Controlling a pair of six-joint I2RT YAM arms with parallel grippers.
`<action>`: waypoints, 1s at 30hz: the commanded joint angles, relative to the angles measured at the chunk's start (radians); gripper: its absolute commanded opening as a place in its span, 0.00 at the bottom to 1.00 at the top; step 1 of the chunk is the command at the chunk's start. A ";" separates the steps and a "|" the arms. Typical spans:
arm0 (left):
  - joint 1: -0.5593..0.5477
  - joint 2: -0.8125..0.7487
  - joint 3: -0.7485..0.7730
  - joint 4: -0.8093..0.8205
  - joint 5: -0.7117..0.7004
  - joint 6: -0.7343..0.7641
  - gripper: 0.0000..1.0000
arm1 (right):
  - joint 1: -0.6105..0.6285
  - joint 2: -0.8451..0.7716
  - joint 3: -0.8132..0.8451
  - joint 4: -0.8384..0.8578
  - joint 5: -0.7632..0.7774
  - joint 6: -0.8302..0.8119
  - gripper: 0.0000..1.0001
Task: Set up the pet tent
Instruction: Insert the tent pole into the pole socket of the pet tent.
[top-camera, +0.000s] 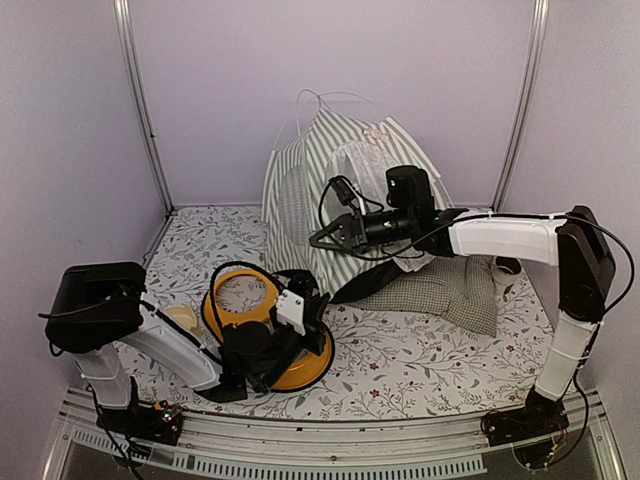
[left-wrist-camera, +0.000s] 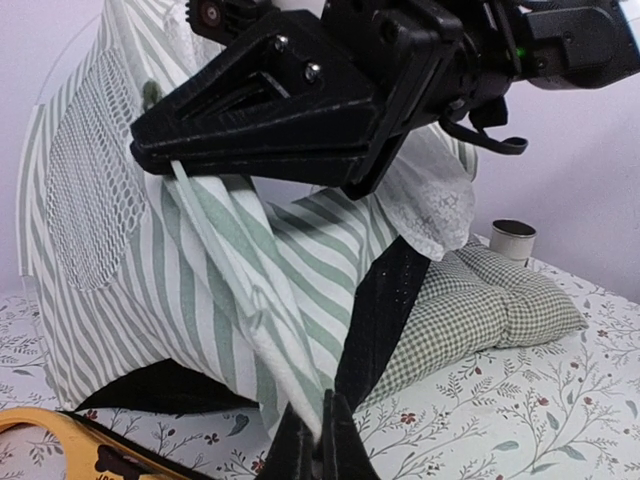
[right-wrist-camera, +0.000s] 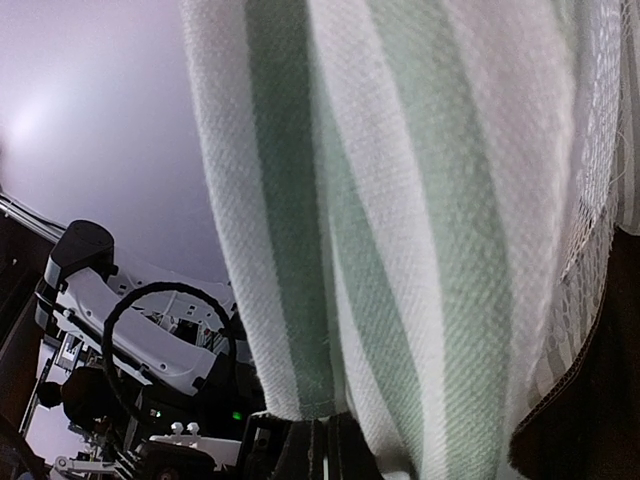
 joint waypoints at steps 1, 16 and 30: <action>-0.137 0.058 -0.054 -0.222 0.196 -0.011 0.00 | -0.090 -0.097 0.039 0.262 0.212 0.038 0.00; -0.133 0.054 -0.058 -0.221 0.198 -0.017 0.00 | -0.070 -0.104 -0.007 0.279 0.206 0.046 0.00; -0.126 0.048 -0.068 -0.211 0.190 -0.024 0.00 | -0.039 -0.128 -0.081 0.291 0.206 0.051 0.00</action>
